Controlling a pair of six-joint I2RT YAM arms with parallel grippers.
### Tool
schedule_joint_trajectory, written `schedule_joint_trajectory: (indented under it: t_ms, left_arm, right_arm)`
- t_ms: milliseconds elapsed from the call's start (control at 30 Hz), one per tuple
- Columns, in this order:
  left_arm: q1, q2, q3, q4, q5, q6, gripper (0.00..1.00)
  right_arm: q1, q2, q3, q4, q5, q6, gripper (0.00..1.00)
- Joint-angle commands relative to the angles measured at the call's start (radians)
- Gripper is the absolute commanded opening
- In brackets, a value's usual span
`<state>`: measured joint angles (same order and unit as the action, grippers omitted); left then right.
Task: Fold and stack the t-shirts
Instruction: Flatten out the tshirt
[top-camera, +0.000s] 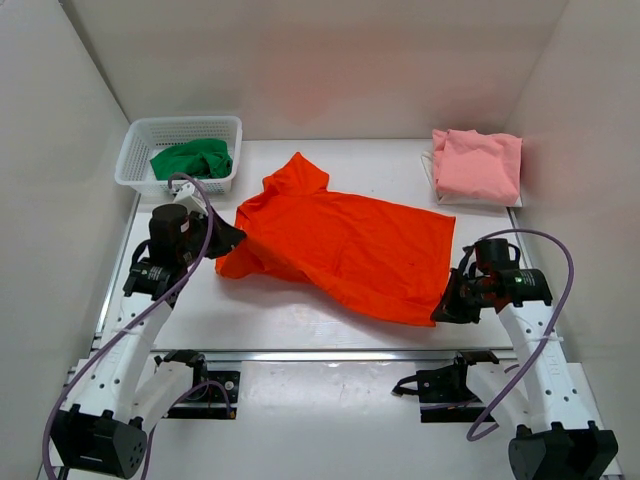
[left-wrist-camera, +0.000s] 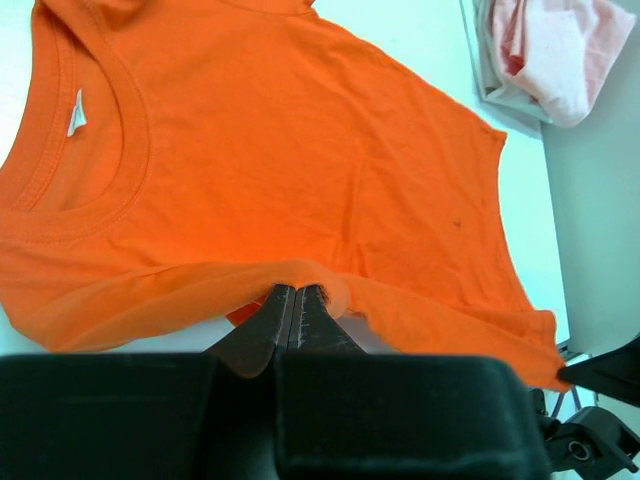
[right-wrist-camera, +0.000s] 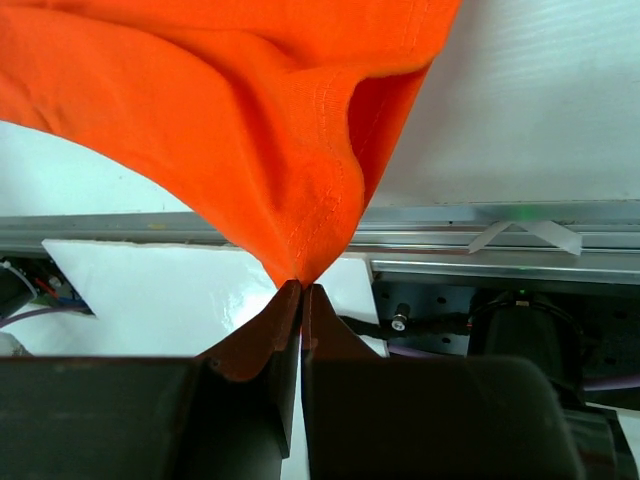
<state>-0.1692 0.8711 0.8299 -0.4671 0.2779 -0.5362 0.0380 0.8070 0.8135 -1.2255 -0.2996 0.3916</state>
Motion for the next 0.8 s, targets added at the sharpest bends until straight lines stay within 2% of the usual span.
schedule_joint_trajectory:
  t_ms: [0, 233, 333, 500, 533, 567, 767]
  left_arm:
    - [-0.004, -0.001, 0.049, -0.004, 0.023, -0.010, 0.00]
    - [-0.003, -0.006, 0.058, -0.005, 0.018, -0.013, 0.00]
    - [0.000, -0.012, 0.035, 0.018, 0.020, -0.027, 0.00]
    - [-0.006, 0.011, 0.038, 0.039, 0.032, -0.028, 0.00]
    - [-0.004, 0.029, 0.047, 0.035, 0.021, -0.027, 0.00]
    - [0.005, 0.089, 0.069, 0.104, 0.029, -0.028, 0.00]
    - [0.010, 0.219, 0.124, 0.205, 0.020, -0.050, 0.00]
  right_arm:
    - [-0.003, -0.022, -0.025, -0.026, -0.047, -0.002, 0.01]
    - [0.035, -0.072, -0.102, -0.121, 0.037, 0.001, 0.00]
    - [0.056, -0.037, -0.093, -0.114, 0.071, 0.013, 0.00]
    - [0.077, 0.013, -0.099, -0.062, 0.033, -0.005, 0.00]
    - [0.076, 0.020, -0.102, -0.057, 0.034, -0.007, 0.01]
    - [0.065, 0.079, -0.120, -0.007, -0.014, -0.023, 0.00]
    - [0.027, 0.129, -0.113, 0.043, -0.059, -0.034, 0.00]
